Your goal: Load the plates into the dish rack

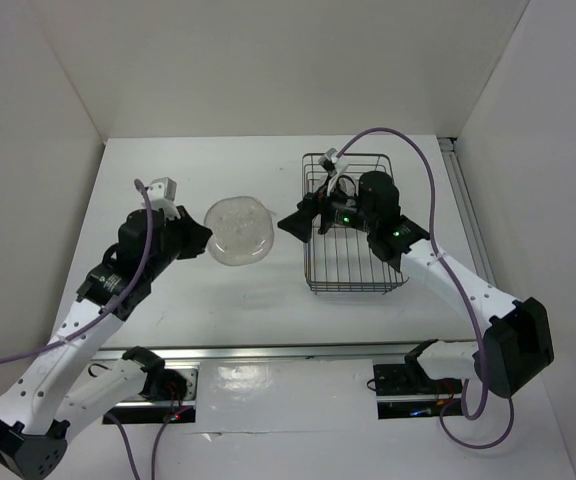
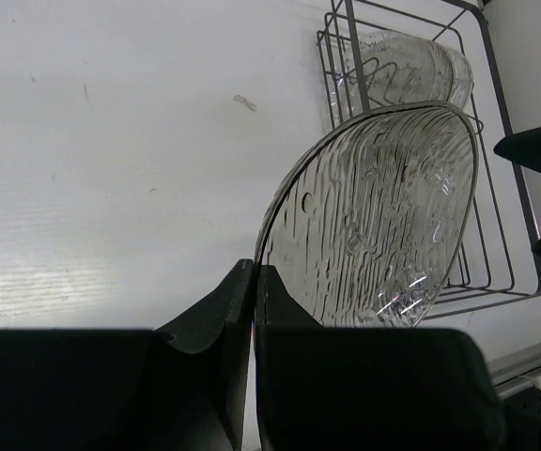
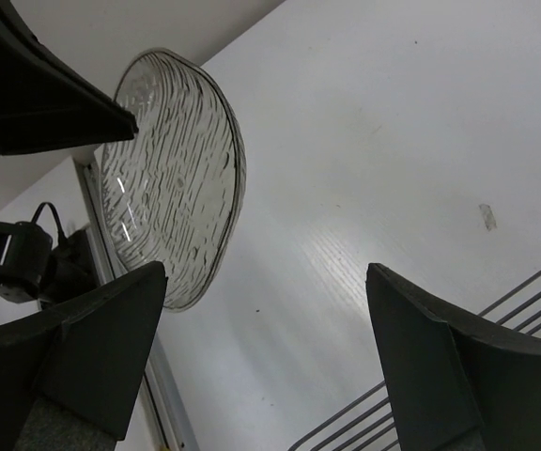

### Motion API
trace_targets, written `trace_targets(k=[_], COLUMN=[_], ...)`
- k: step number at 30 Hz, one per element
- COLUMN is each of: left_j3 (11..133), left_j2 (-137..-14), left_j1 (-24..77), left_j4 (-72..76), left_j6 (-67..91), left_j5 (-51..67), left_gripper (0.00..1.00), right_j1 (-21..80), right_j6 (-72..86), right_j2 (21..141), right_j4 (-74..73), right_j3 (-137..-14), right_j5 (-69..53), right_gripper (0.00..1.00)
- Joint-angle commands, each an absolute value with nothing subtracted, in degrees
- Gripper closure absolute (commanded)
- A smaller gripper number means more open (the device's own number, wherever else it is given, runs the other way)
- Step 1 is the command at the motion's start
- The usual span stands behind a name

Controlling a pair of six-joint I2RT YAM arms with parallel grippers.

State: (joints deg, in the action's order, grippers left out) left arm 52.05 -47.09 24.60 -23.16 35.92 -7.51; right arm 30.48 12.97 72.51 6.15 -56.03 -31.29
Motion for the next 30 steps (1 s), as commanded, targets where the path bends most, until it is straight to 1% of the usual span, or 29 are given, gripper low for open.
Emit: trace_targets(k=[1, 8, 11, 12, 15, 16, 17, 19, 20, 21, 22, 24, 25, 26, 28, 29, 30], left_j3=[50.5, 48.5, 47.4, 47.4, 47.4, 47.4, 47.9, 47.9, 47.9, 47.9, 47.9, 47.9, 47.9, 47.9, 47.9, 47.4, 47.4], left_j2=[-46.8, -46.8, -46.3, -46.3, -46.3, -46.3, -46.3, -46.3, -46.3, -46.3, -46.3, -46.8, -46.8, -46.8, -46.8, -46.8, -46.8], left_j1=[24.9, 24.9, 24.9, 24.9, 24.9, 24.9, 24.9, 24.9, 24.9, 24.9, 24.9, 24.9, 24.9, 24.9, 24.9, 24.9, 24.9], left_j4=[-18.0, -14.3, -13.1, -13.1, -13.1, -12.6, -12.6, -12.6, -12.6, -12.0, -12.0, -12.0, -12.0, -12.0, -12.0, -12.0, -12.0], left_j6=[34.1, 35.9, 35.9, 35.9, 35.9, 35.9, 35.9, 35.9, 35.9, 35.9, 35.9, 36.5, 36.5, 36.5, 37.3, 37.3, 37.3], left_j5=[-4.5, -1.1, 0.1, 0.1, 0.1, 0.1, 0.1, 0.1, 0.1, 0.1, 0.1, 0.1, 0.1, 0.1, -0.4, -0.4, -0.4], left_gripper=[1.00, 1.00, 1.00, 1.00, 1.00, 1.00, 1.00, 1.00, 1.00, 1.00, 1.00, 1.00, 1.00, 1.00, 1.00, 0.98, 0.92], right_j1=[31.1, 32.3, 33.7, 33.7, 34.5, 35.1, 35.1, 35.6, 36.1, 36.1, 36.1, 36.7, 37.2, 37.7, 38.3, 38.3, 38.3], right_j6=[13.0, 15.0, 15.0, 15.0, 15.0, 15.6, 15.6, 15.6, 15.6, 15.6, 15.6, 15.6, 15.6, 16.1, 16.7, 16.7, 17.4], right_j2=[72.1, 75.0, 76.3, 76.3, 77.6, 78.2, 78.7, 78.7, 79.4, 79.4, 79.9, 79.9, 79.9, 79.9, 79.9, 80.4, 80.4], right_j4=[9.5, 11.4, 10.9, 10.9, 10.2, 10.7, 10.7, 10.7, 10.7, 10.7, 10.0, 10.0, 10.0, 10.0, 8.7, 8.7, 8.7], right_j3=[-58.8, -58.8, -58.8, -58.8, -59.4, -59.4, -59.4, -59.9, -60.5, -60.5, -61.0, -61.0, -61.0, -61.0, -61.6, -61.6, -61.6], right_j5=[-32.0, -32.0, -29.9, -27.1, -27.2, -27.2, -27.2, -26.6, -26.6, -25.9, -25.2, -24.5, -23.5, -22.6, -21.0, -20.3, -19.6], right_gripper=[0.07, 0.12, 0.14, 0.16, 0.23, 0.27, 0.36, 0.47, 0.53, 0.66, 0.73, 0.79, 0.94, 1.00, 1.00, 1.00, 1.00])
